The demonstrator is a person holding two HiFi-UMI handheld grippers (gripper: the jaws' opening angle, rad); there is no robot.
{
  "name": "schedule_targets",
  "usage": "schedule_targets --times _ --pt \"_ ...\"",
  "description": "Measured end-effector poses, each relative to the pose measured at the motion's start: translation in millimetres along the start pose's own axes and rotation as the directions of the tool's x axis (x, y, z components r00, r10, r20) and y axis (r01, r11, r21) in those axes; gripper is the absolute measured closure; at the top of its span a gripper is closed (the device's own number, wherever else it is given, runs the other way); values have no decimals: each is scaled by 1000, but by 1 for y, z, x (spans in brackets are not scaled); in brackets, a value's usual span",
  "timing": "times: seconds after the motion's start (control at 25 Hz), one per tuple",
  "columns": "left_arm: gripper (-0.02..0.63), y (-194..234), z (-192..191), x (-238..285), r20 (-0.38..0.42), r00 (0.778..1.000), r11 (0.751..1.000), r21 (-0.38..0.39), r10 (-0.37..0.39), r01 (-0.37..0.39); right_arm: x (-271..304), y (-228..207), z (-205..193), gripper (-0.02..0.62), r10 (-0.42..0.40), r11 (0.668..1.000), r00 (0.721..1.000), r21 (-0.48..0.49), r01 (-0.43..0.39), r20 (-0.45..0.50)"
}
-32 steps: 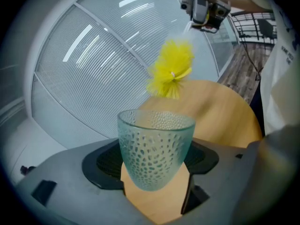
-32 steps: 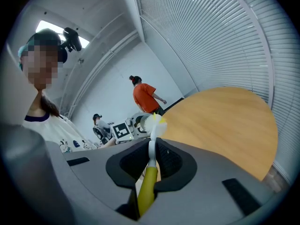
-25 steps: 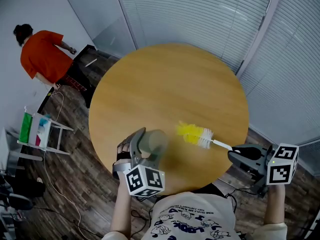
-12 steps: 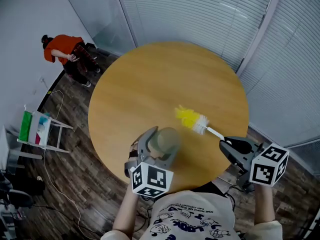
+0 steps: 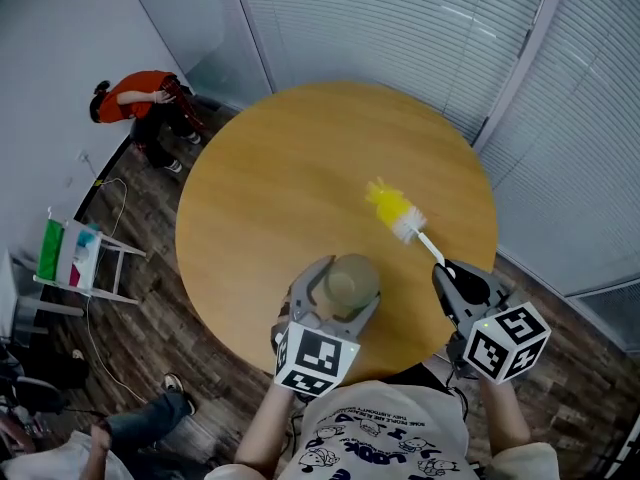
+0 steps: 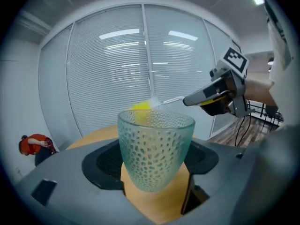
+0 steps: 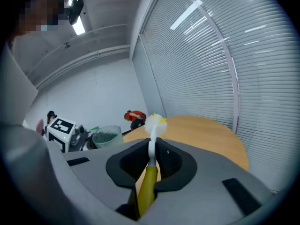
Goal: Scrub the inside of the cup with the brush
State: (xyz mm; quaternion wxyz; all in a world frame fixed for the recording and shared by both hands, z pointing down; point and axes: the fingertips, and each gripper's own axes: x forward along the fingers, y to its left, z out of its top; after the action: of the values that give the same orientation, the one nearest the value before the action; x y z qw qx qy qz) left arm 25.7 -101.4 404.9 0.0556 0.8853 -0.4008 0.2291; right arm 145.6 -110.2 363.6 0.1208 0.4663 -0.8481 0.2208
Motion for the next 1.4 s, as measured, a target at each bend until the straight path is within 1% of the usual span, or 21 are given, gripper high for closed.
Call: schedule_targets --times 0.2,0.36,0.48,0.8,0.96,1.4 --pt "224 2 1 5 23 999 999 -36 31 -30 3 -6 -4 549 -82 995 993 -46 86 81" --pt "224 4 5 6 65 996 995 -91 57 -51 3 -11 -8 549 -128 991 983 -32 133 131" --pt "224 0 5 6 73 996 992 -118 55 -46 3 -12 -10 549 -157 986 976 -31 163 152" --pt "224 -11 2 6 73 996 988 -148 45 -34 3 -8 -25 549 -184 983 971 9 185 155" --pt "224 -11 -1 5 71 996 988 -153 47 -36 1 -7 -25 549 -202 979 965 11 203 167" --pt "224 -11 1 10 78 996 986 -161 45 -31 4 -9 -28 549 -212 977 964 20 211 164"
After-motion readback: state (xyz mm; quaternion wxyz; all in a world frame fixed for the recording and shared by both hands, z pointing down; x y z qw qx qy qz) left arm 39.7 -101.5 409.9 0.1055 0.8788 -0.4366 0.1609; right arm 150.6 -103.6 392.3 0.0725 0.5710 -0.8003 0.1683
